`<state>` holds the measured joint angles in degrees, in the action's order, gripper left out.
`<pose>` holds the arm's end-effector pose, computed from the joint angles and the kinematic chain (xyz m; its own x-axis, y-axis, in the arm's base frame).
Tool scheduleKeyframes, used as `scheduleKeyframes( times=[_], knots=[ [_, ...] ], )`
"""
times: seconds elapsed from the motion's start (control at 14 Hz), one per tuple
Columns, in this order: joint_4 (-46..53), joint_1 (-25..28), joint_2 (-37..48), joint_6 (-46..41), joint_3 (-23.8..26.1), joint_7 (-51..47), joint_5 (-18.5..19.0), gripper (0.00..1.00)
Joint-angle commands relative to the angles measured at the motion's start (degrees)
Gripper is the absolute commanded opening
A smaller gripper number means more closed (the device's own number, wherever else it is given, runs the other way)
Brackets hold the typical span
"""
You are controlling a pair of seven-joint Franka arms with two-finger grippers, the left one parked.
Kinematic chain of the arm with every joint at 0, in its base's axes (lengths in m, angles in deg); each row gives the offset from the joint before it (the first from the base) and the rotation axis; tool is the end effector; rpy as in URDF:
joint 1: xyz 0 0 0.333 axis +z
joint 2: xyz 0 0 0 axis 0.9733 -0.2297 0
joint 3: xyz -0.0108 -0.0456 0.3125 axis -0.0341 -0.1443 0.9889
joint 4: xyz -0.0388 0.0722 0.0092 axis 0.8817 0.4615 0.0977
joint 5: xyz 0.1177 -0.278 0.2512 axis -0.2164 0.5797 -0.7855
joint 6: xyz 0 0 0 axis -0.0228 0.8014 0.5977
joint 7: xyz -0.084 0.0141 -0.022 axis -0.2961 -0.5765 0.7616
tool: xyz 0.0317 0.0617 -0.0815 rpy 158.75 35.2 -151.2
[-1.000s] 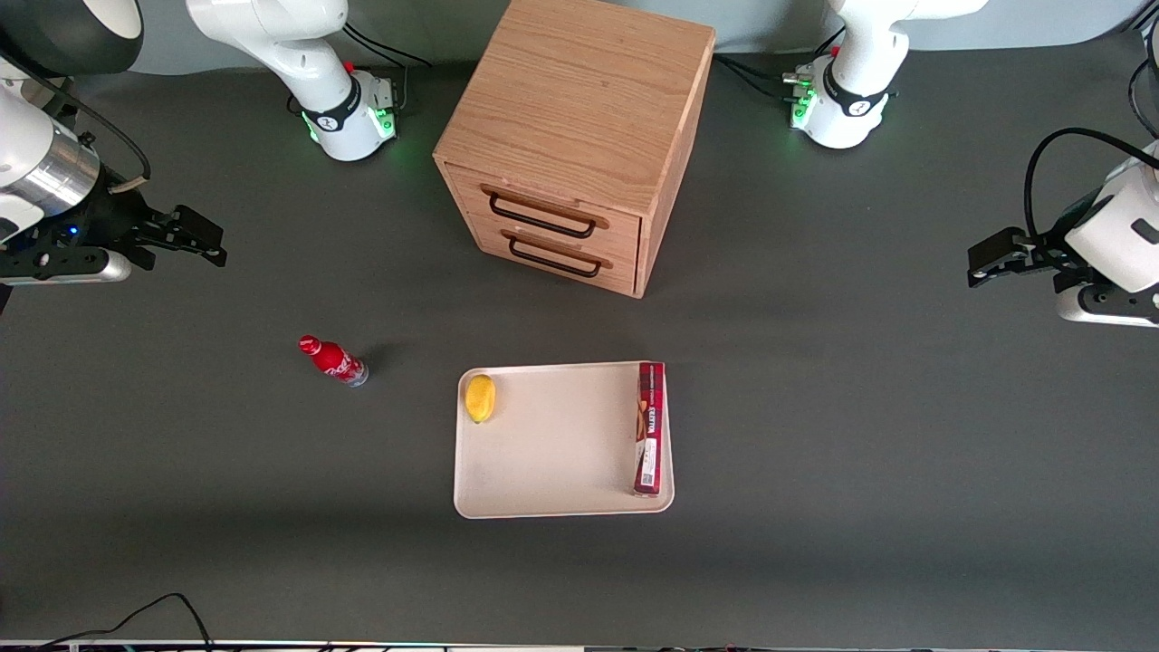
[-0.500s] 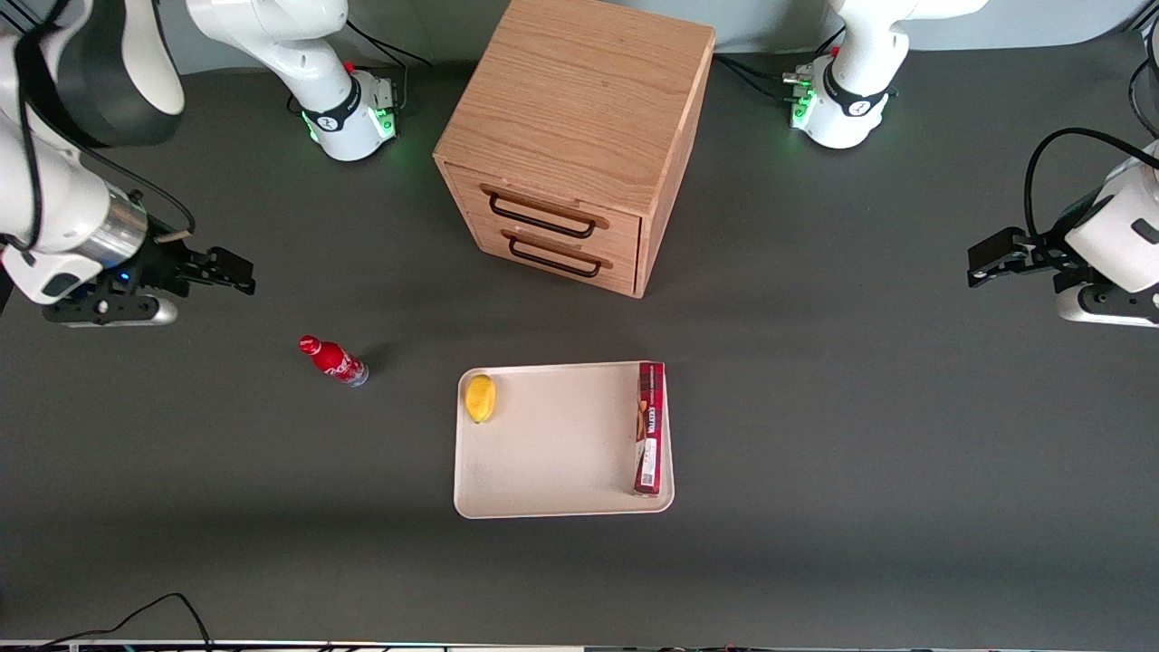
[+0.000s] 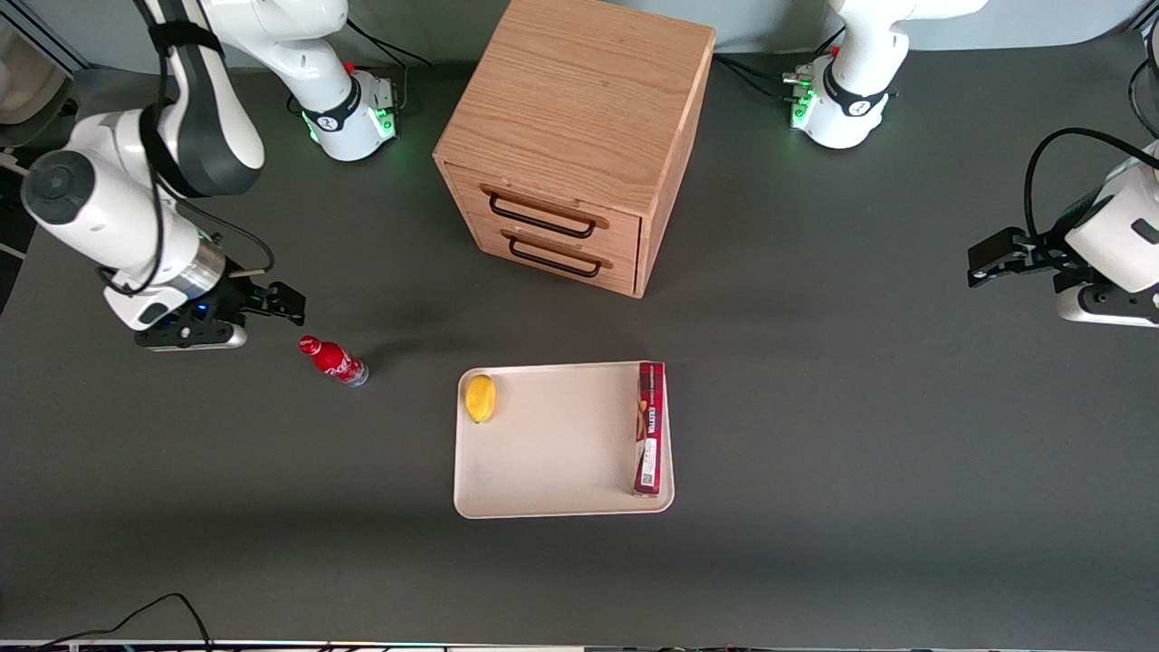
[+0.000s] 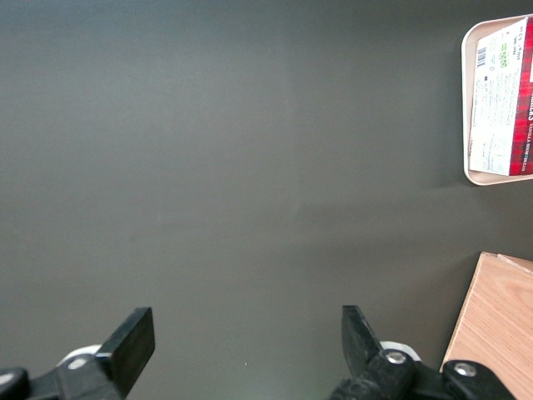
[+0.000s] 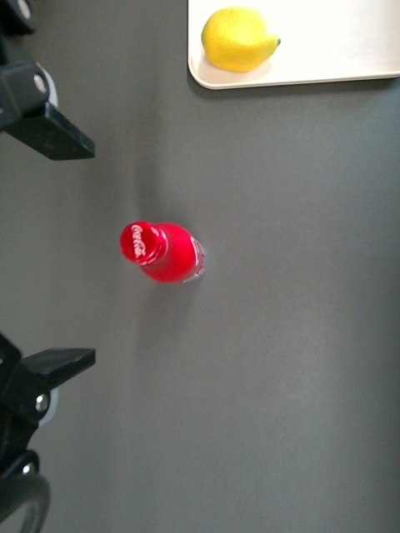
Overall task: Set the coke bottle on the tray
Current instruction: 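Move the right gripper down toward the red Coca-Cola bottle's cap, then close the right gripper on the bottle's cap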
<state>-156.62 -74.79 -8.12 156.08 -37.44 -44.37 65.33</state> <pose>0.5309 0.0534 0.3938 0.9995 0.0186 0.0269 0.0188 -0.9998 -0.0100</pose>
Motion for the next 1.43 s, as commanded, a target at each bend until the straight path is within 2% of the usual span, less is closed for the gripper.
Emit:
scheduleKeyframes(
  times=[0.0,0.29,0.43,0.64,0.79,0.86,0.93,1.14,1.36],
  knots=[
    [-1.4,0.0,-2.1,4.7,0.6,-0.5,-0.6,0.98],
    [-3.1,-0.2,-3.7,8.6,0.9,-0.6,-0.6,0.95],
    [-3.1,-0.2,-4.5,10.0,0.9,-0.6,-0.6,0.85],
    [-4.4,-0.2,-4.7,12.0,0.9,-0.8,-0.6,0.42],
    [-4.6,-0.1,-4.5,12.0,0.9,-0.8,-0.6,0.19],
    [-4.7,-0.1,-4.5,12.0,0.9,-0.8,-0.6,0.03],
    [-4.9,-0.1,-4.4,12.0,0.9,-0.8,-0.6,0.00],
    [-3.8,-0.1,-2.7,8.1,1.0,-0.9,-0.6,0.00],
    [4.1,-0.8,1.2,-8.2,1.2,-1.0,-0.7,0.00]
  ],
)
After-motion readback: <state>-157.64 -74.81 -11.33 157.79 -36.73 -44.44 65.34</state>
